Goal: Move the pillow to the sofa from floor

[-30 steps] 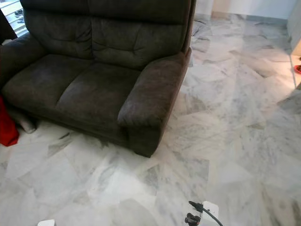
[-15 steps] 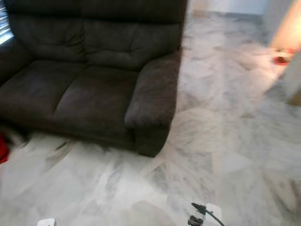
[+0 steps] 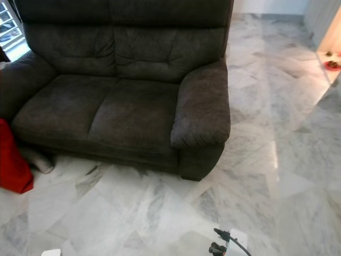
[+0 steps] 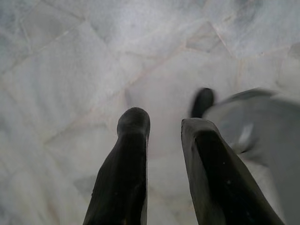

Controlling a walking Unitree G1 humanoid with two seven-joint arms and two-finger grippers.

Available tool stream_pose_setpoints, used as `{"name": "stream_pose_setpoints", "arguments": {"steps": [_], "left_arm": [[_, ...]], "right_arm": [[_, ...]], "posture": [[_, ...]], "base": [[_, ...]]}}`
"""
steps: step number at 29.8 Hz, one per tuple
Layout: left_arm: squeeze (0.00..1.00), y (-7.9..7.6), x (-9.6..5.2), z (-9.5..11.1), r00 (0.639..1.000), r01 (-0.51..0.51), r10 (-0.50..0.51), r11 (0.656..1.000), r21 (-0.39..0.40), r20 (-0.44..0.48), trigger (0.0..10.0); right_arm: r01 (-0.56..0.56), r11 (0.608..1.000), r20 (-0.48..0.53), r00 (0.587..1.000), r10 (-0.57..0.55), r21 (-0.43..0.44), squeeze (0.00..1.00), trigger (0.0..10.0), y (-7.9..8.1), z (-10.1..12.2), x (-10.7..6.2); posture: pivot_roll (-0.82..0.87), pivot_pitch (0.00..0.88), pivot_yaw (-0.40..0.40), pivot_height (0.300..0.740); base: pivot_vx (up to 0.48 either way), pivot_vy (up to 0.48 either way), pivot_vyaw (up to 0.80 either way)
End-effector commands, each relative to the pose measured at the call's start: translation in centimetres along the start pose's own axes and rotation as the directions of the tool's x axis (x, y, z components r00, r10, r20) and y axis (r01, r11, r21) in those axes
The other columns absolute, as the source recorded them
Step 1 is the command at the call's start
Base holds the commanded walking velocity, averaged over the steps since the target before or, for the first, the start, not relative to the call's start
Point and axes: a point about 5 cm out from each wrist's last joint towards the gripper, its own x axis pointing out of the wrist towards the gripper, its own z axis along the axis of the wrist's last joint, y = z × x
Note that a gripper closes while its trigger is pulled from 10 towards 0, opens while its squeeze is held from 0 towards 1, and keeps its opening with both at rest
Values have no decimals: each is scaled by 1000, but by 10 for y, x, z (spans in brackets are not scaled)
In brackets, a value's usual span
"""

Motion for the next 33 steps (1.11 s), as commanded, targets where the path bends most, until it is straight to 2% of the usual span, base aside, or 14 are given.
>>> {"name": "stream_pose_setpoints", "arguments": {"steps": [1,13,33], "left_arm": [[0,10,-3,-10,999,-28,28,1000,-2,-34,10000],[0,3,-3,-16,999,-18,18,1000,-6,-47,10000],[0,3,-3,-13,999,-17,16,1000,-8,-36,10000]], "right_arm": [[-14,1000,-25,1000,15,4,0,10000,6,-7,1],[-13,1000,-24,1000,12,-11,0,10000,-2,-4,-1],[-17,1000,-24,1000,16,-11,0,10000,1,-4,-1]], "posture": [[130,189,53,740],[141,200,23,740],[137,202,31,740]], "base": [[0,480,0],[0,480,0],[0,480,0]]}}
